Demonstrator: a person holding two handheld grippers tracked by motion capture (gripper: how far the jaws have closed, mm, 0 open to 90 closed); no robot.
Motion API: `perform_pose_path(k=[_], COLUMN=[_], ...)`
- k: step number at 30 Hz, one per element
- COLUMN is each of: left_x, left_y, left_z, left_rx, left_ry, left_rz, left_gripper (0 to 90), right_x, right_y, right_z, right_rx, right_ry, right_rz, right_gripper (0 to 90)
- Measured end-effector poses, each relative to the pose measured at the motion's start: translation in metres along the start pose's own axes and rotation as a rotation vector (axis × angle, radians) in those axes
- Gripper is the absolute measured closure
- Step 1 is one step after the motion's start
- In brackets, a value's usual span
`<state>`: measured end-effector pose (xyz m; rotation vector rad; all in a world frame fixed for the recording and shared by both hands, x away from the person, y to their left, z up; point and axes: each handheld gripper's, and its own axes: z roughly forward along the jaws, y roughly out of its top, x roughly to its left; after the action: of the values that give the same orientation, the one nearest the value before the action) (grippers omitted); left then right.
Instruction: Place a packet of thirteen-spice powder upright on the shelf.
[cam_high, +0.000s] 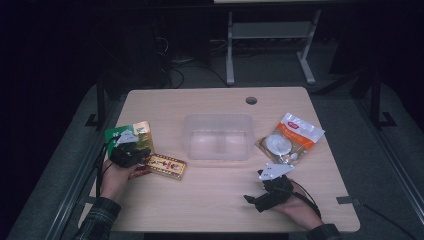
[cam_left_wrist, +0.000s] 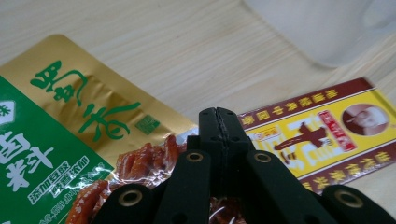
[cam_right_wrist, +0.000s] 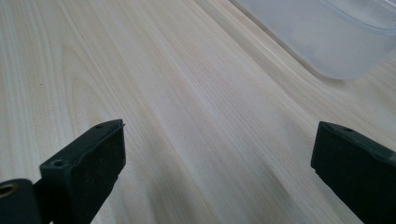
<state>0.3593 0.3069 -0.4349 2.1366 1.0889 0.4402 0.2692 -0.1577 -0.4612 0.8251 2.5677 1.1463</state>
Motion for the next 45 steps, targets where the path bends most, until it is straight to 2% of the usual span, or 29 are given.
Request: perform_pose_path(k=[5,10,12,14,21,29,35,38,40,42,45], left_x=[0.002,-0.002,-0.005,-0.009,-0.021,-0.037,-0.051,-0.058,-0.062,-0.064,-0.066], left_y=[-0.003,-0.003,-0.003,-0.003,0.0,0.001,-0.003,-0.002,-0.001,0.002,0.014], left_z=[0.009,0.012,0.014,0.015,0.02,0.022,0.022,0.022,0.021,0.02,0.016], left_rx=[0.057,0.069,0.071,0.088,0.102,0.129,0.146,0.162,0.162,0.146,0.086], left_ry=[0.003,-0.018,-0.037,-0.054,-0.123,-0.169,-0.222,-0.244,-0.248,-0.242,-0.214], left_rz=[0.02,0.021,0.022,0.048,0.076,0.12,0.123,0.154,0.178,0.179,0.204], left_gripper=[89.7,89.7,89.7,89.7,89.7,89.7,89.7,89.8,89.7,89.7,89.7], right_x=[-0.001,-0.001,-0.001,-0.001,-0.001,-0.001,-0.001,-0.001,-0.001,-0.001,-0.002], right_y=[0.0,0.0,0.0,0.0,0.0,-0.001,-0.001,-0.001,0.0,0.0,0.0], right_z=[0.0,-0.002,-0.001,-0.001,-0.002,-0.002,-0.002,-0.002,-0.002,-0.002,-0.002], right_rx=[-0.003,-0.005,-0.005,-0.004,-0.005,-0.002,-0.003,-0.002,-0.001,-0.003,0.0], right_ry=[-0.003,-0.004,-0.005,-0.005,-0.008,-0.011,-0.013,-0.015,-0.014,-0.014,-0.016], right_rz=[0.0,0.0,0.0,-0.002,-0.002,-0.008,-0.008,-0.007,-0.008,-0.005,-0.011], right_gripper=[2.7,2.7,2.8,2.8,4.3,4.4,4.4,4.5,4.4,4.5,4.5])
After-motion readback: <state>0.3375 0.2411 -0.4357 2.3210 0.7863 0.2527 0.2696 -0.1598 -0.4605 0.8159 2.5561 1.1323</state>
